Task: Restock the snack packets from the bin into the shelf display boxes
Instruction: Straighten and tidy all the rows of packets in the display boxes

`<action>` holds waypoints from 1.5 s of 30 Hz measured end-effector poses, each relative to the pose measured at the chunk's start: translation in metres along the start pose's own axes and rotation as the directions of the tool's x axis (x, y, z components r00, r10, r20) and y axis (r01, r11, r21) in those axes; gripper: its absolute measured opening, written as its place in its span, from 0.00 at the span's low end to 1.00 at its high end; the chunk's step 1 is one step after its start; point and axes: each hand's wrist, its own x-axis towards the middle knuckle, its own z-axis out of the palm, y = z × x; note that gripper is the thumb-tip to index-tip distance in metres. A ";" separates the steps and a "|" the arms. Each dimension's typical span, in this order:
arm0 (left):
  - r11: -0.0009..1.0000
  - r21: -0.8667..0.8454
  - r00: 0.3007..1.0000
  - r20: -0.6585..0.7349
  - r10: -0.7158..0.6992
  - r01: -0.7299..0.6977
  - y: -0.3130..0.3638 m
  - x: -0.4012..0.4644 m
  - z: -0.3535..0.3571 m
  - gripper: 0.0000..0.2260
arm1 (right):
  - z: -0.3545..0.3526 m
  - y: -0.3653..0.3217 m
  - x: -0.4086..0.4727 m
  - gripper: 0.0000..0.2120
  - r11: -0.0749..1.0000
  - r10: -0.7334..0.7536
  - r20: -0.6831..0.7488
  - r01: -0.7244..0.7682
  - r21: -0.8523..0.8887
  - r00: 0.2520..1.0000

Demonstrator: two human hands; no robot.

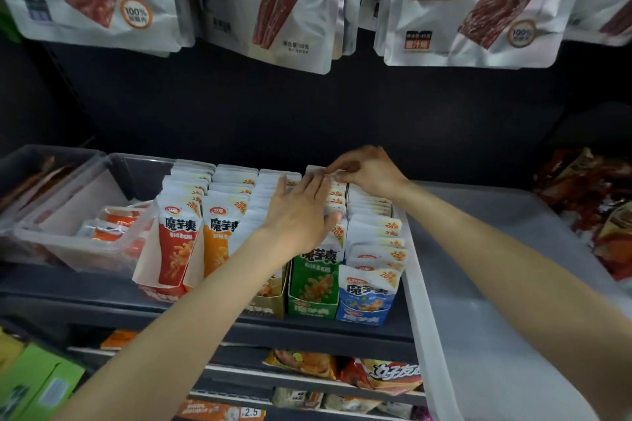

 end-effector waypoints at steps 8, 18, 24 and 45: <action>0.990 -0.114 0.995 -0.054 0.082 -0.088 -0.017 -0.004 -0.002 0.29 | -0.024 -0.010 -0.036 0.12 0.996 -0.086 0.024 0.087 -0.024 0.996; 0.837 -0.326 0.898 -0.205 0.390 -0.439 0.026 -0.060 -0.019 0.43 | -0.044 0.014 -0.126 0.14 0.951 -0.017 -0.027 0.008 -0.310 0.999; 0.906 -0.064 0.908 -0.049 0.416 -0.419 0.043 -0.032 -0.007 0.53 | -0.041 0.016 -0.111 0.12 0.911 -0.037 -0.086 -0.002 -0.412 0.996; 0.960 -0.002 0.933 -0.238 0.272 -0.280 0.060 -0.046 0.013 0.25 | -0.036 0.022 -0.075 0.21 0.821 -0.125 0.185 0.206 -0.532 0.975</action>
